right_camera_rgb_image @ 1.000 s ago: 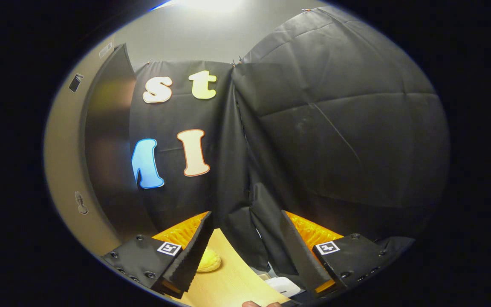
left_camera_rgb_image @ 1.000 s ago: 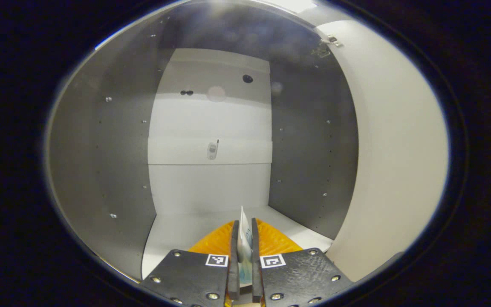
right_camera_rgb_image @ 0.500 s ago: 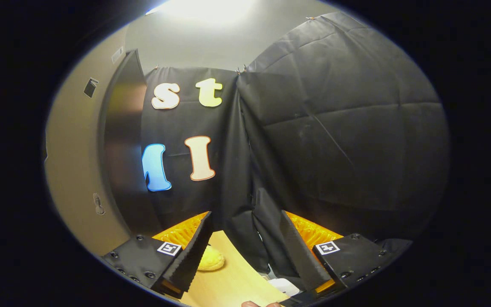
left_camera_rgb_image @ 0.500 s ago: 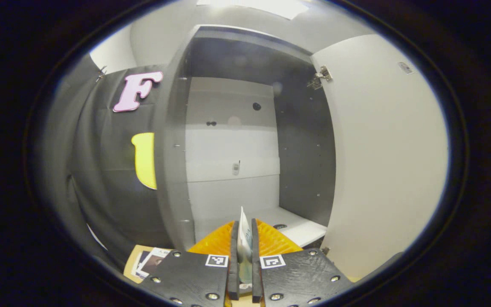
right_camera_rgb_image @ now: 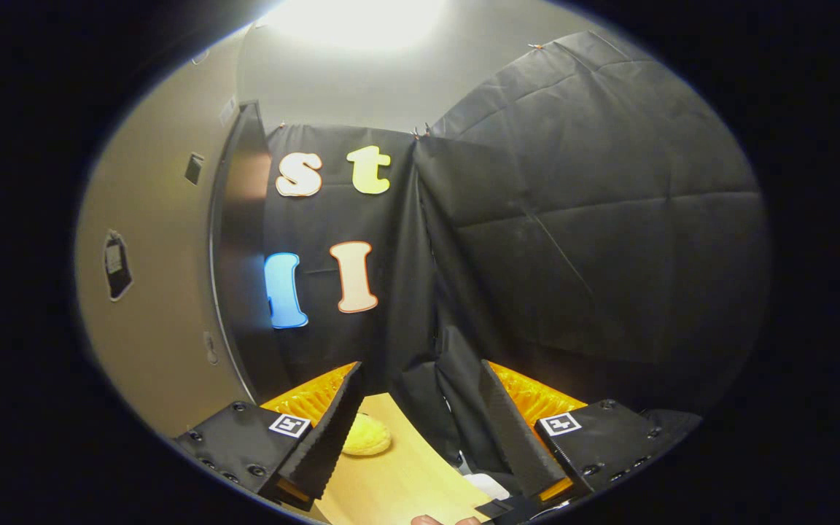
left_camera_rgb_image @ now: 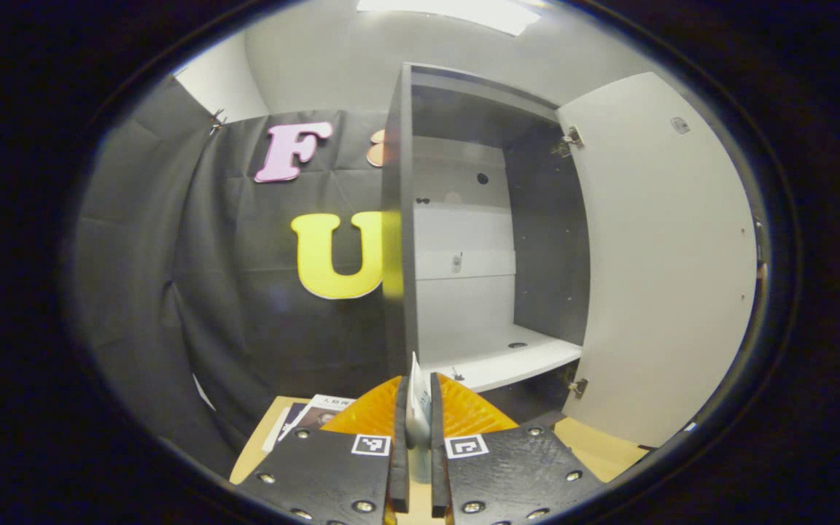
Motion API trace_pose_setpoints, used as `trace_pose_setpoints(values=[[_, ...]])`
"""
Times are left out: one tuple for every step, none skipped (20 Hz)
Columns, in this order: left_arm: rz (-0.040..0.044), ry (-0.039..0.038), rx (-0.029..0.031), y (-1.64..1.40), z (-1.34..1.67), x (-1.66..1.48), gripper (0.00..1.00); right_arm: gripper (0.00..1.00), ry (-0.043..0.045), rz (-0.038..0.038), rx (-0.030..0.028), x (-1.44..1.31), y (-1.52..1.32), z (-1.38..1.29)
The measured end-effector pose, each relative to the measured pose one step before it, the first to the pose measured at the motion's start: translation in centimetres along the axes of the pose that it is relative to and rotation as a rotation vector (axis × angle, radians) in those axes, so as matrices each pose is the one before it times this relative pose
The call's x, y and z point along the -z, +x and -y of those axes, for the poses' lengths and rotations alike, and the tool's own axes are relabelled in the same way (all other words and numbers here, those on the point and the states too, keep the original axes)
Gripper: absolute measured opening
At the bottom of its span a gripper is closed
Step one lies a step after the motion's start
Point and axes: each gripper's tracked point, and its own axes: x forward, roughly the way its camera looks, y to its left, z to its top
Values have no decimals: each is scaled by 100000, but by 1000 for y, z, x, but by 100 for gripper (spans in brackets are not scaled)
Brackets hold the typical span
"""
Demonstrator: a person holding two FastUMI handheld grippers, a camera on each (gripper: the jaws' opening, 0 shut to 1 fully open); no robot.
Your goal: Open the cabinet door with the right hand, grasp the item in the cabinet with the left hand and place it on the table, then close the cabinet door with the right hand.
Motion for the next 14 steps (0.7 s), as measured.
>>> trace_pose_setpoints(values=[[-1543,-1154,-1333,-963,-840,1139,10,94,179,-262,-607,204,-346,-6],[-2078,-1821,-1506,-906,-862,1722,12,94,929,-602,-495,83,-274,-136],[-1306,-1642,-1094,-818,-842,1440,13,94,2363,-628,-1510,98,-414,-278],[-1107,-631,-1783,-806,-1051,1310,11,98,4803,-1602,-3745,182,-476,-654],[-1290,102,-2308,-786,-1115,1704,11,94,3968,-1620,-3081,31,-254,-671],[-1474,405,-2693,-660,-1056,1760,10,93,2966,-1010,-1553,10,-293,-488],[-386,420,-1923,-460,-676,1790,11,93,1932,-98,205,-99,-318,-144],[132,-333,-844,-433,-342,1488,13,98,993,473,599,-277,11,65],[1117,-1729,10,-335,27,1329,13,97,-210,646,388,-84,84,-50],[1584,-1509,-147,-219,-13,1166,13,92,-1276,1144,-249,-136,84,-81],[794,-897,-478,-273,-92,1276,14,97,-1393,1795,-1421,-124,-111,-42],[361,-156,-87,-127,68,1330,13,98,-81,2195,-1991,-160,-18,-234],[605,-129,-254,-64,138,1203,11,97,-114,1800,-1260,-113,-196,-42],[209,-538,-85,2,106,1149,13,98,-1451,896,-385,59,98,54]])
